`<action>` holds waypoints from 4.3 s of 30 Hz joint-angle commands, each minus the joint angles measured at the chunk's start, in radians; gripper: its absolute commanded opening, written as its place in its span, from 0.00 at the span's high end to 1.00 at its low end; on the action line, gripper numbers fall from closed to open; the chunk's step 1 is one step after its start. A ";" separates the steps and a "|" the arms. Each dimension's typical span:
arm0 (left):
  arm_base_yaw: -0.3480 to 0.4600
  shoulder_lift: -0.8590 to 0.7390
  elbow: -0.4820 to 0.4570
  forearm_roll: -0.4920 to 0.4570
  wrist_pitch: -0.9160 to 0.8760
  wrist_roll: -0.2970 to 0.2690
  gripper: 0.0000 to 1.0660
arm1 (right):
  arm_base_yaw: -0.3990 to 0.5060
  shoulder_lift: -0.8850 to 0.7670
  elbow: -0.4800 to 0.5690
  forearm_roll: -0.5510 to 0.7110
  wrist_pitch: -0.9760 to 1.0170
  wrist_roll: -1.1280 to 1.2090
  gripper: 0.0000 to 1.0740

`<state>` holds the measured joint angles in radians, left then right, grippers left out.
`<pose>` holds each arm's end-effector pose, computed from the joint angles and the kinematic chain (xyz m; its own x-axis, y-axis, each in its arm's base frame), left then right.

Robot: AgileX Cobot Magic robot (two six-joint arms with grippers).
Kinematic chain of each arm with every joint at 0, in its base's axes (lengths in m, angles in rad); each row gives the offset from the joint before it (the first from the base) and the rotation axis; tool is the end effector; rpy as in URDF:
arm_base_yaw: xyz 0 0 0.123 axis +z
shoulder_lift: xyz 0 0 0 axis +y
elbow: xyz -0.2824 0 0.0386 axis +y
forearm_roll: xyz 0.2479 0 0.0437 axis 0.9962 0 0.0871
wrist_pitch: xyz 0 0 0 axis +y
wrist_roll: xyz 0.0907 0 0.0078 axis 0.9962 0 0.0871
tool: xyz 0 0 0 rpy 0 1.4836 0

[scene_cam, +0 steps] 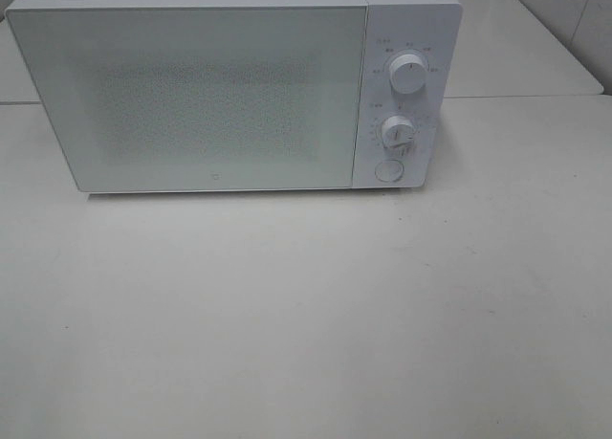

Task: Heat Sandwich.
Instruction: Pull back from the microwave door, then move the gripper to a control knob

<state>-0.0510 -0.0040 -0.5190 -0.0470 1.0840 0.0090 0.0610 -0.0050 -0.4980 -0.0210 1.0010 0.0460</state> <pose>-0.0089 -0.0033 0.2806 -0.4564 0.0103 -0.8897 0.0819 0.9962 -0.0305 -0.0030 -0.0018 0.2815 -0.3998 0.0103 -0.9165 -0.0309 0.9992 0.0247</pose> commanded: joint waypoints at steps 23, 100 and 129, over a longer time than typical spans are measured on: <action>0.002 -0.023 0.002 -0.006 -0.014 0.002 0.06 | -0.004 -0.016 -0.019 0.021 -0.016 -0.002 0.29; 0.002 -0.020 0.002 -0.006 -0.014 0.002 0.06 | -0.001 1.063 0.070 0.021 -1.211 0.083 0.29; 0.002 -0.017 0.002 -0.006 -0.014 0.002 0.06 | 0.417 1.512 0.330 0.547 -2.159 -0.274 0.29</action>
<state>-0.0510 -0.0040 -0.5190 -0.0470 1.0840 0.0090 0.4390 1.4910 -0.1650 0.4630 -1.0950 -0.1850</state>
